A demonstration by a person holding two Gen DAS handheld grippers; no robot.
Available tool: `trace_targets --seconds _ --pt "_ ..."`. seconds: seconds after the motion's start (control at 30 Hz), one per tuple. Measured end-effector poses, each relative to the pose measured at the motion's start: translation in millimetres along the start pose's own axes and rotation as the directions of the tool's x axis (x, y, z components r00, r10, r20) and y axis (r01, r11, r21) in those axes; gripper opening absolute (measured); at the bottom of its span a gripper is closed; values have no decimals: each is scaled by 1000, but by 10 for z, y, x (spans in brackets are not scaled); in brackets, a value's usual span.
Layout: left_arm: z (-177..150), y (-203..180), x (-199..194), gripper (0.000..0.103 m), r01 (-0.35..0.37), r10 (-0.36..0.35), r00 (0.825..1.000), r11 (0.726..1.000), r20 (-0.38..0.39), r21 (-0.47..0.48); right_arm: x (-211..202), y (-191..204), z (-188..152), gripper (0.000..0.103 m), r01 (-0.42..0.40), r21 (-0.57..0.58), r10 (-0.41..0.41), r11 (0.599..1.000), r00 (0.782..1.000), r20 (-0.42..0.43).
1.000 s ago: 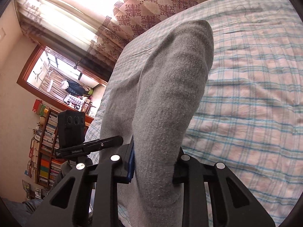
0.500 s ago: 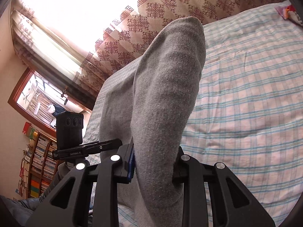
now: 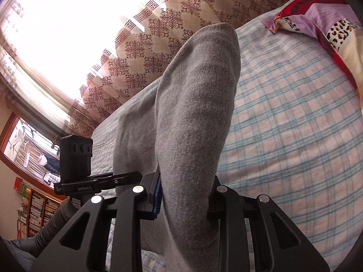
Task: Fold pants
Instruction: 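Lift and fold the pants end over the stack with both tools, then open both tools and release the folded pants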
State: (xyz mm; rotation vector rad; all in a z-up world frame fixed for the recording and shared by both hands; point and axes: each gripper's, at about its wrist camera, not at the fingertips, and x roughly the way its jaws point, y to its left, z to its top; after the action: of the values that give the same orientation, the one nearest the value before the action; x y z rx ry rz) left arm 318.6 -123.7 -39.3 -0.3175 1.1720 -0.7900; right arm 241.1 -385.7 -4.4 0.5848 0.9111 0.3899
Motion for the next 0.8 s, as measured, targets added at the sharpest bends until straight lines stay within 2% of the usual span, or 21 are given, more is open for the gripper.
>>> trace_targets --seconds 0.33,0.47,0.5,0.6,0.7,0.8 --pt "328 -72 692 43 -45 45 997 999 -55 0 207 -743 258 26 89 59 -86 994 995 -49" --pt "353 -47 817 46 -91 93 994 996 -56 24 296 -893 257 39 140 83 -135 987 989 -54" --pt "372 -69 836 47 -100 101 993 994 -52 35 284 -890 249 45 162 70 -159 984 986 -46" --pt "343 -60 839 57 -152 156 987 985 -39 80 152 -841 219 63 277 29 -277 961 961 10" --pt "318 -87 774 59 -182 185 983 980 -20 79 -97 -755 159 63 375 7 -374 927 923 93" --pt "228 -232 633 59 -274 272 962 954 40 121 -322 -562 -30 64 480 -46 -468 876 868 164"
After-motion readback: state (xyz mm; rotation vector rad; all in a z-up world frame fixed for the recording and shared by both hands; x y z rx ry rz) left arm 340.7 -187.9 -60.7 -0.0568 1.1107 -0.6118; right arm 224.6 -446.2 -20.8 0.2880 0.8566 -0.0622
